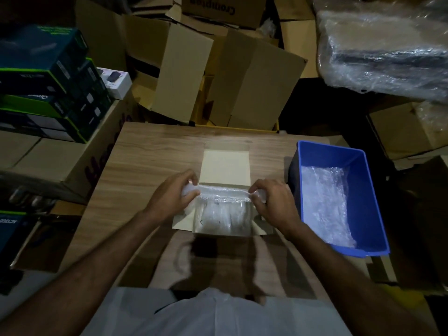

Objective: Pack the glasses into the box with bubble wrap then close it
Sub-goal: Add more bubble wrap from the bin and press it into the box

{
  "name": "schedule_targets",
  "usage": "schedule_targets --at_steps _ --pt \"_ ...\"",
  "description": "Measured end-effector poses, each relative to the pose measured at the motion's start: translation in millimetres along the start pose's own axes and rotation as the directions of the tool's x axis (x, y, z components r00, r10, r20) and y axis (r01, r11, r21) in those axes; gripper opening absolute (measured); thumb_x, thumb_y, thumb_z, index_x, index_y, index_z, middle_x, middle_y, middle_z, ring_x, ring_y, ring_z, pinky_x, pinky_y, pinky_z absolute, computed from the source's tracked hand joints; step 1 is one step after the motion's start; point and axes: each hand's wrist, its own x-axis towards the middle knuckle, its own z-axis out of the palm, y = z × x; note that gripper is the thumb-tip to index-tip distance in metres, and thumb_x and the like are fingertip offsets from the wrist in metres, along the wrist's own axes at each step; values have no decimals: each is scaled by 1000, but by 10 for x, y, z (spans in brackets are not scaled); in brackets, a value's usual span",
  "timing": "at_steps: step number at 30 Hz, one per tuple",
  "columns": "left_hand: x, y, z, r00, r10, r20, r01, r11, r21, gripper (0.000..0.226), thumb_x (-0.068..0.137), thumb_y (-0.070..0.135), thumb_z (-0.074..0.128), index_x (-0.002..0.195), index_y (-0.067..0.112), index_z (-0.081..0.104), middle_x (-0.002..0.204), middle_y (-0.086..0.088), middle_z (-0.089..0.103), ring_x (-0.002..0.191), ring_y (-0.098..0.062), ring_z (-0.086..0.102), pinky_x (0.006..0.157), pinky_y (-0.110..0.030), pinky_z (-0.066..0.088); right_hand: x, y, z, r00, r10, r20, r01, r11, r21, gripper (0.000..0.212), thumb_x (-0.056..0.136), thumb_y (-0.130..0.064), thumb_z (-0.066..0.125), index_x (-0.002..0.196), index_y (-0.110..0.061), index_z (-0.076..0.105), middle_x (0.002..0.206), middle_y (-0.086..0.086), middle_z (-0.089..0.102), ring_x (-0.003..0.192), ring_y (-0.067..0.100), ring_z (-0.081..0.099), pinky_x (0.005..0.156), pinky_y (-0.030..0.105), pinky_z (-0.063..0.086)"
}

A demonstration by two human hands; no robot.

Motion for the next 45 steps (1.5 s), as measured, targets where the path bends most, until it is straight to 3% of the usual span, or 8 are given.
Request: schedule_targets --at_steps 13,16,20,25,29,32,35,45 --pt "460 -6 700 982 91 168 -180 741 647 27 52 -1 87 69 11 69 73 -8 61 65 -26 60 56 -34 48 265 -43 531 986 113 122 -76 958 -276 6 94 -11 63 96 -13 68 100 3 57 70 15 51 59 25 40" --pt "477 13 830 958 49 284 -236 700 674 20 67 8 84 83 14 73 87 -8 65 81 -26 61 72 -37 49 326 -19 640 979 155 133 -112 953 -282 5 93 -17 67 95 -15 71 100 2 61 79 16 61 68 28 51" --pt "416 41 959 930 -64 361 -247 617 747 25 96 23 54 116 19 69 123 -7 57 115 -26 49 95 -38 37 292 -68 733 978 144 150 -72 912 -404 12 92 -20 60 93 -22 73 95 1 70 88 19 57 74 33 30" --pt "347 164 924 973 -52 226 -106 769 631 28 94 32 57 112 14 68 115 -9 61 105 -25 56 87 -37 49 195 -125 709 954 186 234 -61 888 -456 16 83 -12 64 98 -15 70 95 5 70 94 27 58 81 38 36" --pt "392 112 948 917 -114 382 -36 931 363 61 92 29 71 141 2 47 143 -18 47 130 -31 47 106 -36 41 128 -139 904 937 191 293 -92 943 -321 14 75 -5 79 88 -7 74 88 12 73 85 30 68 75 37 52" --pt "466 85 1033 855 -241 459 101 946 308 73 94 27 70 150 -1 33 152 -23 39 136 -33 45 109 -36 40 169 -163 994 913 196 358 -81 947 -312 28 88 -7 68 116 -2 68 116 19 69 111 34 65 95 42 49" --pt "486 79 1143 785 -331 524 195 935 297 86 96 27 65 159 5 11 161 -30 20 142 -41 39 113 -45 41 210 -182 936 879 280 386 -114 909 -400 70 95 -10 59 153 9 25 148 27 47 131 34 52 106 38 45" --pt "415 67 1225 743 -370 558 250 926 281 86 103 30 55 162 16 -6 166 -23 -13 154 -42 5 121 -46 24 175 -340 956 805 385 451 -136 860 -491 80 96 -16 59 154 14 11 158 36 23 146 44 29 120 43 28"
